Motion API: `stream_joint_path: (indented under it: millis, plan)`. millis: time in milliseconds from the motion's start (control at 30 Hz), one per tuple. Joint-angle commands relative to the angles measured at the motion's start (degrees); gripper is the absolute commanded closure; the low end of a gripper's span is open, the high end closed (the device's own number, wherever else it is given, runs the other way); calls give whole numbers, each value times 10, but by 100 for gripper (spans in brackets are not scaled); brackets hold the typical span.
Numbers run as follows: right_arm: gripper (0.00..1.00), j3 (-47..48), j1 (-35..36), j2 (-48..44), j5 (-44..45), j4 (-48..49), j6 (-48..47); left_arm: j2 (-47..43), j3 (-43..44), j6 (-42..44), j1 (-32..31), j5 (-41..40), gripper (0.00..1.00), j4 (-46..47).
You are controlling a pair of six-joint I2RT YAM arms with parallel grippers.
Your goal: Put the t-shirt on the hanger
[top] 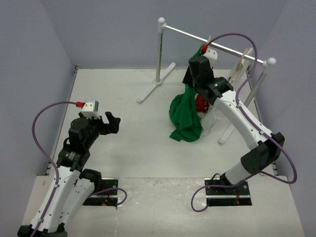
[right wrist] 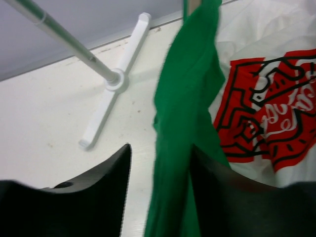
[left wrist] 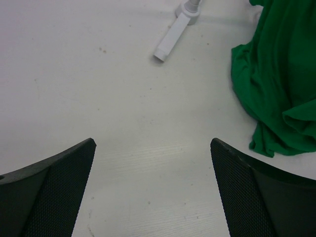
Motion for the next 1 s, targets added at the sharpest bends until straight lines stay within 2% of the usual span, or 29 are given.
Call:
stream_joint_path:
  millis: [0, 67, 100, 167, 267, 367, 500, 533, 633, 867, 967]
  plan:
    - [33, 8, 8, -36, -46, 27, 15, 35, 29, -34, 1, -150, 0, -22]
    - [22, -5, 9, -68, -65, 33, 4, 49, 48, -65, 2, -228, 0, -47]
    - [10, -17, 9, -100, -76, 35, -1, 59, 60, -75, 4, -267, 0, -55]
    - [1, -36, 9, -149, -92, 37, -28, 70, 76, -113, 6, -308, 0, -85]
    - [1, -71, 9, -237, -147, 40, -72, 72, 100, -132, 7, -330, 0, -110]
    - [1, -108, 9, -344, -187, 23, -131, 50, 108, -98, 7, -291, 0, -102]
    - [1, -162, 9, -432, -122, -8, -183, 16, 111, -54, 7, -275, 0, -93]
    - [1, -198, 9, -493, -60, -19, -203, 10, 114, -44, 7, -273, 0, -93]
    - [1, -267, 9, -555, 23, -32, -205, 10, 113, -33, 6, -277, 0, -96]
    - [1, -394, 9, -704, 31, -23, -192, -6, 66, -27, 6, -264, 0, -73]
    - [1, -424, 9, -731, 38, -13, -197, -9, 64, -25, 7, -264, 0, -72]
